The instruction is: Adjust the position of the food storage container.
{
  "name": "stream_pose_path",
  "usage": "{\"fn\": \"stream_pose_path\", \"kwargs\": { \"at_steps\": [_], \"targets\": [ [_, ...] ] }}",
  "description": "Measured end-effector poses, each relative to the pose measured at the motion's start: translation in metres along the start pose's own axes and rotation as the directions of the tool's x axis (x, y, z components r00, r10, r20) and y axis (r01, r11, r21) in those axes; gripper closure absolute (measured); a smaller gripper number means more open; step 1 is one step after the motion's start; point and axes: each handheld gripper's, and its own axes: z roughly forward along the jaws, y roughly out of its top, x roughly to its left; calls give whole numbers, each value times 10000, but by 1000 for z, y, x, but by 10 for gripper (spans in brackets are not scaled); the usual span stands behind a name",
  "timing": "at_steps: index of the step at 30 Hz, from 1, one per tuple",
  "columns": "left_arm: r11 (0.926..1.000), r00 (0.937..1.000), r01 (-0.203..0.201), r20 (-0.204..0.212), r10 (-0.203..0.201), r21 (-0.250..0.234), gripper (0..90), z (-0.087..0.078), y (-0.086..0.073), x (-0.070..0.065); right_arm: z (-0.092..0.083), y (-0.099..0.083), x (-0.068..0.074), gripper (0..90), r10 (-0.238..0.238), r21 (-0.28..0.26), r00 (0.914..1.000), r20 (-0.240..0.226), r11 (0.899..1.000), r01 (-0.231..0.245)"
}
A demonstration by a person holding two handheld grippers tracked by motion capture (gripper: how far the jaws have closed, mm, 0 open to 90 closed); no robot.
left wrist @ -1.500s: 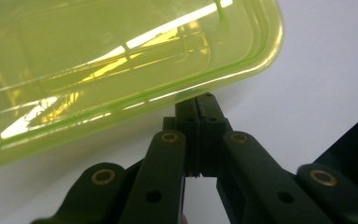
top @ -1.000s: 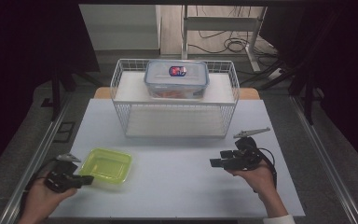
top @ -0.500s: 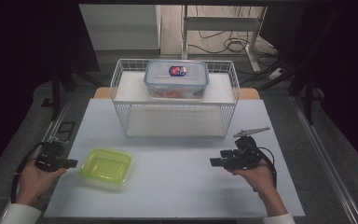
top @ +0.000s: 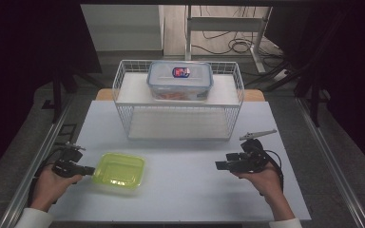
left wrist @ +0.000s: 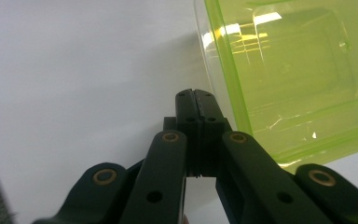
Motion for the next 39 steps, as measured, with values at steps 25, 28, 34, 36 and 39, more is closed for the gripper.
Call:
{"fn": "stream_pose_path", "kwargs": {
  "at_steps": [25,28,34,36,39],
  "targets": [
    [9902,9824,-1388,1285,1354,182,898,43,39,-92,2,0,1,322,43,157,10000,15,9999,-43],
    [9883,9784,-1523,1433,1489,125,898,51,45,-107,2,0,0,321,38,179,10000,25,9998,-39],
    [9876,9765,-1570,1505,1540,79,898,57,52,-119,2,0,0,321,24,193,10000,22,9998,-24],
    [9872,9754,-1594,1551,1565,64,898,58,54,-122,3,-1,0,321,32,222,10000,24,9997,-32],
    [9849,9735,-1729,1534,1696,85,897,59,54,-124,4,-1,0,319,66,263,10000,43,9996,-67]
  ]
}}
